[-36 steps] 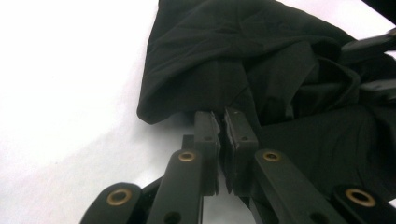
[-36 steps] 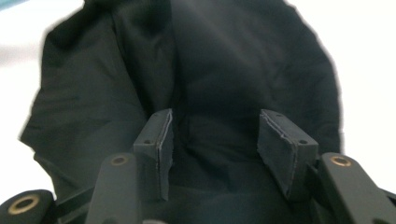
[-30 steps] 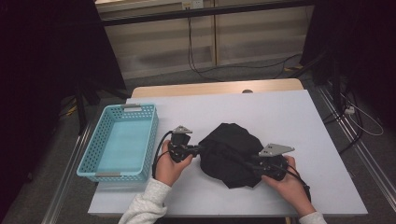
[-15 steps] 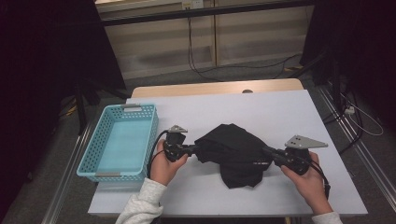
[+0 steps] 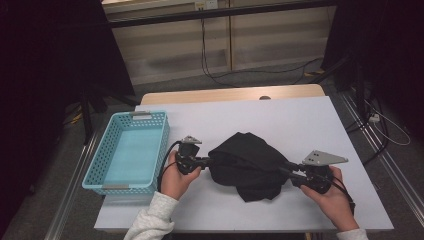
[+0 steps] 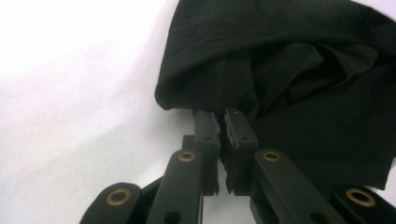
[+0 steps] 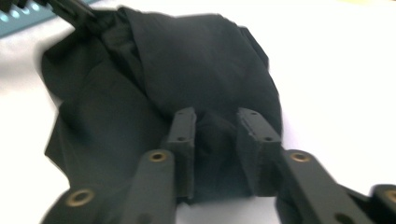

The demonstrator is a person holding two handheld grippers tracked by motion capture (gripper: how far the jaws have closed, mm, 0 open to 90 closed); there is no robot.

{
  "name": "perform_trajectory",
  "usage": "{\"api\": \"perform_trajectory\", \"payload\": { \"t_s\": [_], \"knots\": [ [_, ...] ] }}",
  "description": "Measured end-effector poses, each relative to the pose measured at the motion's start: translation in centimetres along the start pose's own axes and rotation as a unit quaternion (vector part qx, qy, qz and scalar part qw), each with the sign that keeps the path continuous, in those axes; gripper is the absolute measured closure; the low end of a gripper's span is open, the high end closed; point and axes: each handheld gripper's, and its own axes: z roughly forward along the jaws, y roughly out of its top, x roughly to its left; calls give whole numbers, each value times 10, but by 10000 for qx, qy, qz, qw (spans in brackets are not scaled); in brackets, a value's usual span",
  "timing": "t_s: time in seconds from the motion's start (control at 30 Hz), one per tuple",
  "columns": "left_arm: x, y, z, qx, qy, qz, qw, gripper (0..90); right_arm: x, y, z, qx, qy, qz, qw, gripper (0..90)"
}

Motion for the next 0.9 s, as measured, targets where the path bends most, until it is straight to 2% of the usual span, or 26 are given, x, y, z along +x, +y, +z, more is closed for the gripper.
{"api": "perform_trajectory", "payload": {
  "t_s": [0.07,0.13,0.2,0.27,0.3,0.37,0.47,0.53,0.57,0.67,0.77,0.9],
  "knots": [
    [-1,0,1,5,5,10,10000,850,3,5,4,-35,3,-23,10000,545],
    [-2,0,2,10,-10,6,10000,850,8,9,10,-70,156,-78,9998,482],
    [-3,0,2,32,-16,21,10000,850,16,11,17,15,283,-252,9993,461],
    [-3,-1,2,32,-2,38,10000,850,23,11,24,147,274,-372,9988,455],
    [-2,-1,2,24,-13,31,10000,850,24,10,27,217,237,-443,9985,472],
    [-2,-1,1,28,7,33,10000,850,23,8,34,392,8,-527,9978,549],
    [-2,-1,-1,8,4,39,10000,850,14,3,35,484,-162,-417,9978,773],
    [-2,0,-1,-1,20,46,10000,850,8,2,29,420,-176,-295,9985,861],
    [-2,0,-1,11,24,47,10000,850,5,3,26,381,-211,-265,9987,864],
    [-1,-1,-1,31,43,37,10000,850,-6,8,9,-3,-398,-28,9992,870],
    [-1,-1,-1,35,16,37,10000,849,-16,11,-8,-316,-621,145,9975,871],
    [-4,1,-2,-14,-24,61,10000,848,-22,11,-23,-467,-669,289,9962,871]
  ]
}}
